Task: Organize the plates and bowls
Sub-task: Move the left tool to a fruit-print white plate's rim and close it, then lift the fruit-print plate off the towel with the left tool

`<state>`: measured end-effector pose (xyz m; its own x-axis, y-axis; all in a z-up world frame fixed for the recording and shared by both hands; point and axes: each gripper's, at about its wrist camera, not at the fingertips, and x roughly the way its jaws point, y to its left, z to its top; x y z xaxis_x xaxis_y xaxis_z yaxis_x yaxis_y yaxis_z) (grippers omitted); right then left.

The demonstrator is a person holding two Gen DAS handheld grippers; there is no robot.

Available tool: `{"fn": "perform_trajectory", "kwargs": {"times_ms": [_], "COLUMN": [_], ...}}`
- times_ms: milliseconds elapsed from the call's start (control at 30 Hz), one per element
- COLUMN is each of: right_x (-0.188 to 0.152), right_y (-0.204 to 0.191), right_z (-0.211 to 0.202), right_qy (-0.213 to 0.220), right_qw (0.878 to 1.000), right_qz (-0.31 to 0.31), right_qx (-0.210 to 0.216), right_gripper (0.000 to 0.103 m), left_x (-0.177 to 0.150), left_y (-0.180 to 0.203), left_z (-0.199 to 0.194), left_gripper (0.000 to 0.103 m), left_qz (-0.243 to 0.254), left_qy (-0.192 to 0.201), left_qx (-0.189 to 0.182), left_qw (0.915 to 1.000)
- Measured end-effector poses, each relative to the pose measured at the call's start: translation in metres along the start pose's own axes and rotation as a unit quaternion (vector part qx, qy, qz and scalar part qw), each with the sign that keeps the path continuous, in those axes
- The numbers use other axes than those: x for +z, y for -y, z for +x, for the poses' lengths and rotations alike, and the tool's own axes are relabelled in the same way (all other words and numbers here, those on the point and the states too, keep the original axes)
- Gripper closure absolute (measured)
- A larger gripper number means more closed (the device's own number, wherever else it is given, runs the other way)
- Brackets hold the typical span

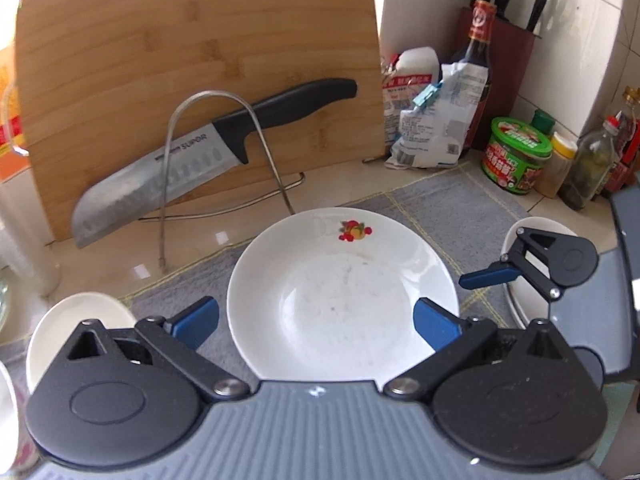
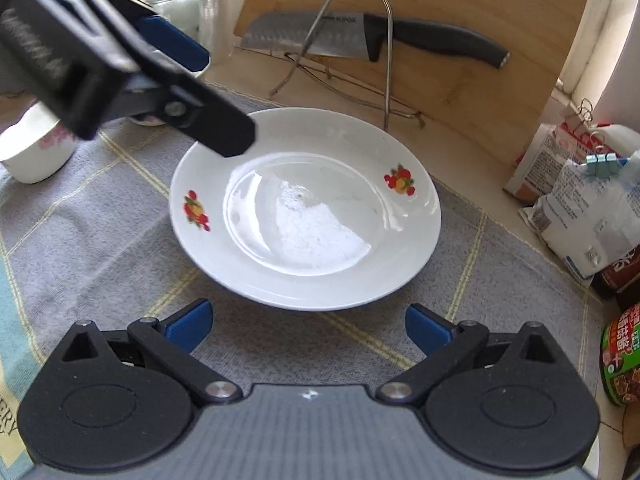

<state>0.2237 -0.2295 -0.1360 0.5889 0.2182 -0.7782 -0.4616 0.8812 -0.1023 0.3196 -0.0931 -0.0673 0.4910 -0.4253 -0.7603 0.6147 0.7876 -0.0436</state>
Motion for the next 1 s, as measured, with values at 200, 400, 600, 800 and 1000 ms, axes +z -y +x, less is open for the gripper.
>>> {"fn": "perform_trajectory", "kwargs": {"times_ms": [200,400,600,800,1000], "right_x": [0.006,0.011,0.016,0.021,0.024], "right_y": [0.003,0.006,0.011,0.010,0.009], "right_z": [0.013,0.022,0.029,0.032,0.034], "right_qy": [-0.015,-0.025,-0.029,-0.026,-0.027], "right_qw": [1.000,1.000,0.999,0.999,0.999], "right_qz": [-0.001,0.005,0.020,0.019,0.014], "right_qx": [0.004,0.014,0.032,0.032,0.034], "right_gripper": [0.000,0.000,0.000,0.000,0.000], "left_x": [0.015,0.021,0.024,0.030,0.033], "left_y": [-0.017,-0.029,-0.041,-0.046,-0.045], "left_z": [0.034,0.065,0.086,0.097,0.105], "left_gripper": [0.001,0.001,0.001,0.001,0.001], "left_qz": [-0.019,-0.033,-0.041,-0.048,-0.049], "left_qy": [-0.032,-0.065,-0.098,-0.106,-0.112], "left_qx": [-0.028,-0.043,-0.066,-0.083,-0.101], "left_qw": [0.9989,0.9964,0.9921,0.9897,0.9873]}}
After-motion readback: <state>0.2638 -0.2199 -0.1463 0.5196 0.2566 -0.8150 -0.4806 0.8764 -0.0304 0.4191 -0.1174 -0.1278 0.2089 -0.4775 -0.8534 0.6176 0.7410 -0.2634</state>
